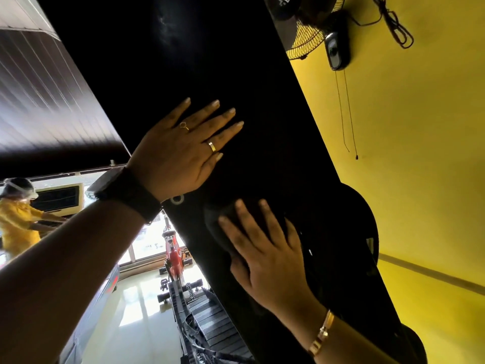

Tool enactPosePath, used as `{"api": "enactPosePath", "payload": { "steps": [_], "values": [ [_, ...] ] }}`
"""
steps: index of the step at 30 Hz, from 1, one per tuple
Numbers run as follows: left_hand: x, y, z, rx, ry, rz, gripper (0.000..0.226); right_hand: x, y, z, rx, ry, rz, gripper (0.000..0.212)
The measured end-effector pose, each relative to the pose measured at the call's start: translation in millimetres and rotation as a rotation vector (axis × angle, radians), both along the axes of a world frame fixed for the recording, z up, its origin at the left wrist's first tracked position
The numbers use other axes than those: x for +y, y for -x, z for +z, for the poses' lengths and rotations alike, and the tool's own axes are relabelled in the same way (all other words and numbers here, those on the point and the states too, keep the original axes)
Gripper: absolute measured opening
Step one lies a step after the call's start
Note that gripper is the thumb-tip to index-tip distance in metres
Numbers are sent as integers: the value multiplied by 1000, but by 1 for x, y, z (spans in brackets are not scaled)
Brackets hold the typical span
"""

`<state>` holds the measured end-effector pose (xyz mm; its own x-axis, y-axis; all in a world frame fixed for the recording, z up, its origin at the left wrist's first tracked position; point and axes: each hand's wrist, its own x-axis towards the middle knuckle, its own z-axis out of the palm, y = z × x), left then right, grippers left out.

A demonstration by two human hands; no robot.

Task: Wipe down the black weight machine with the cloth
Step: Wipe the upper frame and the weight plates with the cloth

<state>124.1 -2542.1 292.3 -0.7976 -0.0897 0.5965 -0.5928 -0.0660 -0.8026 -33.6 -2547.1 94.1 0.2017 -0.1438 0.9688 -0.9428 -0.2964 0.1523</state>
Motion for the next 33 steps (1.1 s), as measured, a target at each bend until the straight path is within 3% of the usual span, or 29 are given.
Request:
{"api": "enactPosePath", "payload": {
  "steps": [3,7,11,16,33],
  "values": [
    [-1,2,-1,-2,-27,-2,53,-12,34,5,90,15,-64,70],
    [-4,11,-16,67,-50,10,54,-21,58,42,-87,-17,-50,67],
    [-7,23,-28,190,-47,0,58,-29,60,95,-103,4,-21,62],
    [-12,24,-33,208,-6,21,57,-37,65,136,-251,-12,117,66],
    [-14,24,-34,179,19,17,57,-33,63,40,-717,-124,91,65]
  ]
}}
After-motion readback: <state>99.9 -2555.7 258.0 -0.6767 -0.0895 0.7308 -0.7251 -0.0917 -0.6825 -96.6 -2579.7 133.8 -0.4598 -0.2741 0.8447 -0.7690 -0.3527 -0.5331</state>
